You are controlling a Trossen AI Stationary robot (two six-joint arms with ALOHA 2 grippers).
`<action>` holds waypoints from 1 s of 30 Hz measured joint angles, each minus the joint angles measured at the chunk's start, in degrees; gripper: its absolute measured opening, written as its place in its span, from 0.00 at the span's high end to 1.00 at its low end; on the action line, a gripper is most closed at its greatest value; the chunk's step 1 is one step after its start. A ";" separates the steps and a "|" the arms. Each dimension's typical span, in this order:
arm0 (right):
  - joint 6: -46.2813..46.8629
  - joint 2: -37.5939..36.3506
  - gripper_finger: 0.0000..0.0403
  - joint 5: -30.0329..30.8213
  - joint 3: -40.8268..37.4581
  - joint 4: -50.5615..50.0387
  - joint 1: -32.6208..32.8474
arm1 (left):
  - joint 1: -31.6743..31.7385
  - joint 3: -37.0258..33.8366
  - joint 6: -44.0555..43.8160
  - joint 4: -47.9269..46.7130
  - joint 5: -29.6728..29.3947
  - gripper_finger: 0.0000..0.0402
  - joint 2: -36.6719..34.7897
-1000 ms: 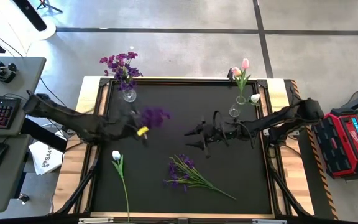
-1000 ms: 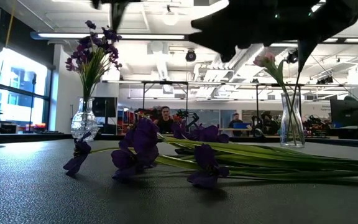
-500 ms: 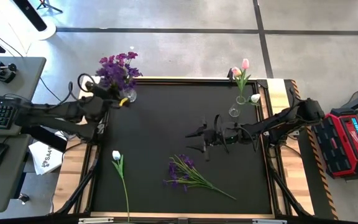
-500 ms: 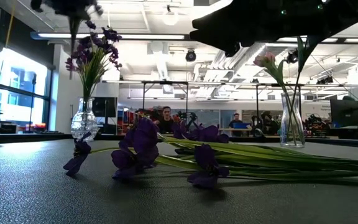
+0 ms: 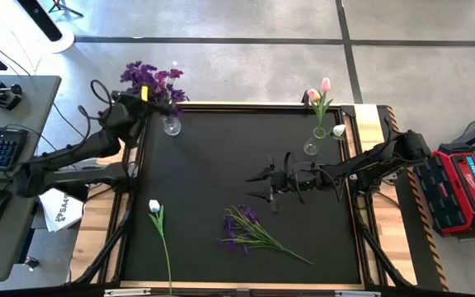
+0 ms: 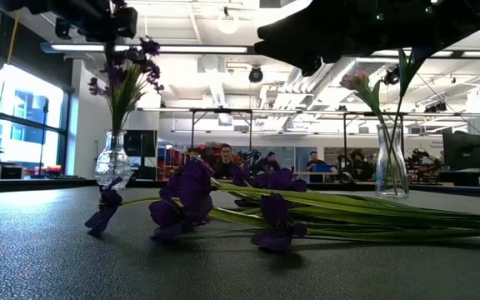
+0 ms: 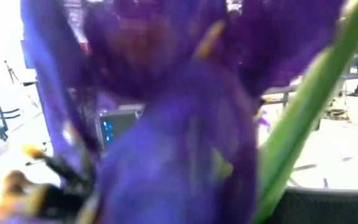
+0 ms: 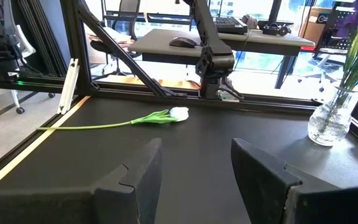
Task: Sort flowers into vase by color
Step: Put the top purple flowers into the left transparent vase
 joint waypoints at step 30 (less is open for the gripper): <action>1.09 0.02 0.56 -0.13 0.00 -0.15 0.00 | 14.08 0.00 -12.19 -12.46 15.70 0.98 12.10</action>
